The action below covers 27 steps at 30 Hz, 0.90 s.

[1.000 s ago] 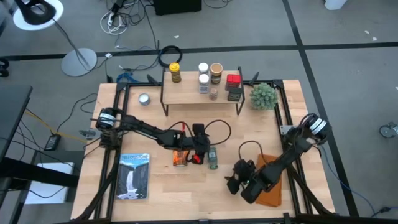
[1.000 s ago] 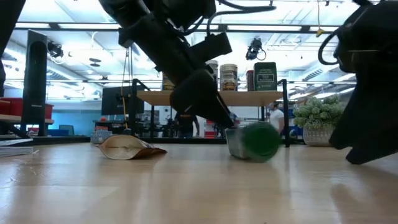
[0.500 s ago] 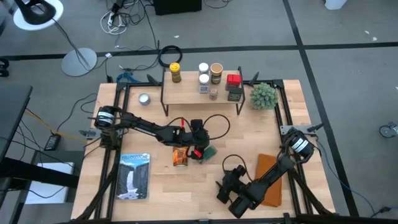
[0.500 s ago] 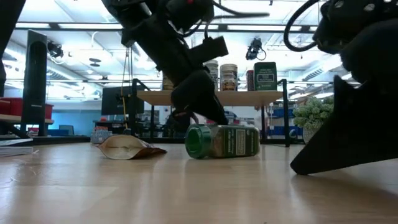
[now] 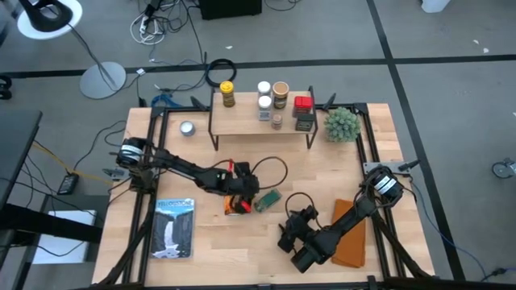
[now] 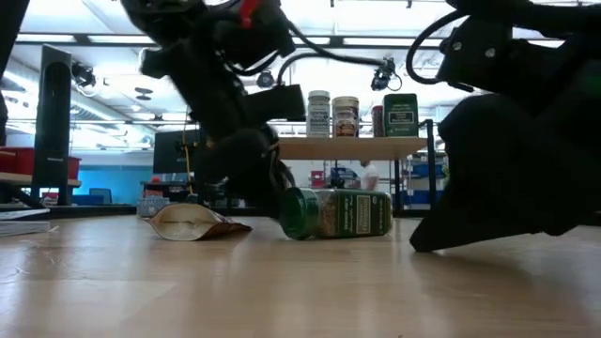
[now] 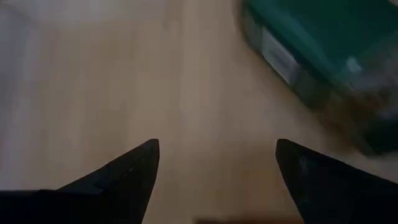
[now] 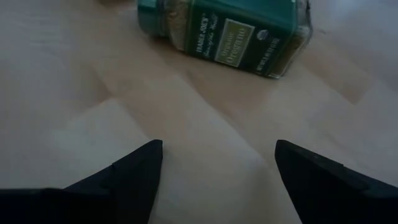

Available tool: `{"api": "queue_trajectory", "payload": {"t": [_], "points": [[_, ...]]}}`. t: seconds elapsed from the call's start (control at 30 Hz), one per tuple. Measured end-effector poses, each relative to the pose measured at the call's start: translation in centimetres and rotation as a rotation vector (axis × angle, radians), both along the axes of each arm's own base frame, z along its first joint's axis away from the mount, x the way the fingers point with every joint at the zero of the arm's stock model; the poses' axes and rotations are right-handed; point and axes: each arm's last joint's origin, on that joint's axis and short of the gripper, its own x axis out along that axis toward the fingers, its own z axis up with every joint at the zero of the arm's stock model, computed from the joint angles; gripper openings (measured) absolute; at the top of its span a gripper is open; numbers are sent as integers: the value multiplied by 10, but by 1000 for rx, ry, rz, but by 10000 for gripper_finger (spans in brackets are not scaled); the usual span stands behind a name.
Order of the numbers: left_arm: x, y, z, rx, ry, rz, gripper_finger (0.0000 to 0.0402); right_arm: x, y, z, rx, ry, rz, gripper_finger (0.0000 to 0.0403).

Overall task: Shelf spices
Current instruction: Put the green bottle seasoning on the shelf

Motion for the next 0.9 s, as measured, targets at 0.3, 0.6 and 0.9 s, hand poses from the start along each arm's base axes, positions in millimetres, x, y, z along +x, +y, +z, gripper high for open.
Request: {"api": "queue_trajectory", "payload": {"t": [0.3,0.6,0.9], "points": [[7,-38,9,-178,-217,-62,328,-31,2,6,-46,95,-72,308],[17,-46,24,-216,-370,-89,328,-41,16,22,-13,119,-88,308],[5,-42,9,-227,-187,19,328,-42,26,28,-10,97,-58,308]]}}
